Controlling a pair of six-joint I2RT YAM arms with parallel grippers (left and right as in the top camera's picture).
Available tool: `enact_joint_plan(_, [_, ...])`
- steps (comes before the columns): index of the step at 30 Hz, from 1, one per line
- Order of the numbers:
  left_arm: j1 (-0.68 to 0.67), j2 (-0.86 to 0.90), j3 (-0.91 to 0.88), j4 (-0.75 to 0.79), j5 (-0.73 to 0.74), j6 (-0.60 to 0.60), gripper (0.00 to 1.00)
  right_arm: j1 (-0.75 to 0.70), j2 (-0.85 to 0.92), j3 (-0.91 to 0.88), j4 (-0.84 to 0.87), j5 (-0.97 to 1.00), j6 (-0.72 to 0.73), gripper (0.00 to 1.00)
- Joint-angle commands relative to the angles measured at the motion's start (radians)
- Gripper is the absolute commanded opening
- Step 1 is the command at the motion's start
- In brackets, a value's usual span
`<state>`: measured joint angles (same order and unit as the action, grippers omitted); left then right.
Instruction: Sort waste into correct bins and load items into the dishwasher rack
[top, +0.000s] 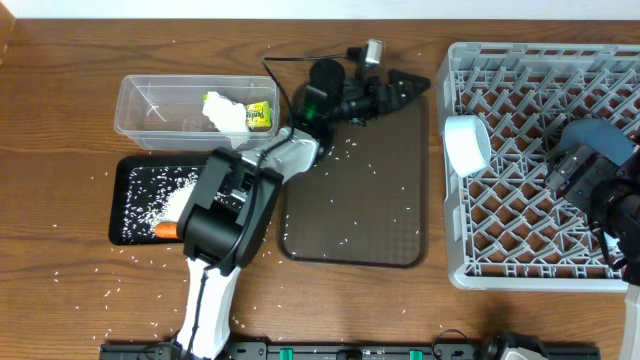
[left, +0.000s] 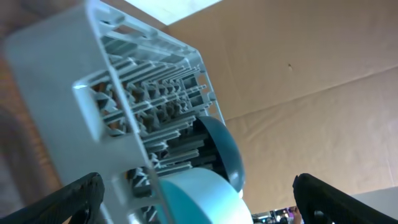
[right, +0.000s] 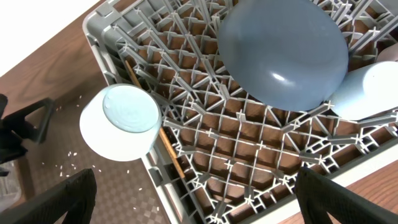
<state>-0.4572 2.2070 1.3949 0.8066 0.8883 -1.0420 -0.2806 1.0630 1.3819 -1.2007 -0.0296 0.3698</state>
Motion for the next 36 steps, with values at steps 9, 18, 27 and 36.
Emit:
enact_joint_plan(9, [0.106,-0.33,0.018,-0.611,-0.08,0.425,0.98,-0.006,0.002,0.013,0.061,-0.258,-0.169,0.93])
enact_joint_plan(18, [0.208,-0.823,0.018,-1.425,-0.666,0.748,0.98,0.041,0.001,0.013,0.103,-0.424,-0.296,0.89])
enact_joint_plan(27, [0.344,-1.294,0.018,-1.851,-0.994,0.84,0.98,0.159,-0.091,0.013,0.119,-0.573,-0.342,0.99])
enact_joint_plan(36, [0.351,-1.485,0.017,-1.908,-1.084,0.839,0.98,0.171,-0.168,0.013,0.099,-0.551,-0.34,0.99])
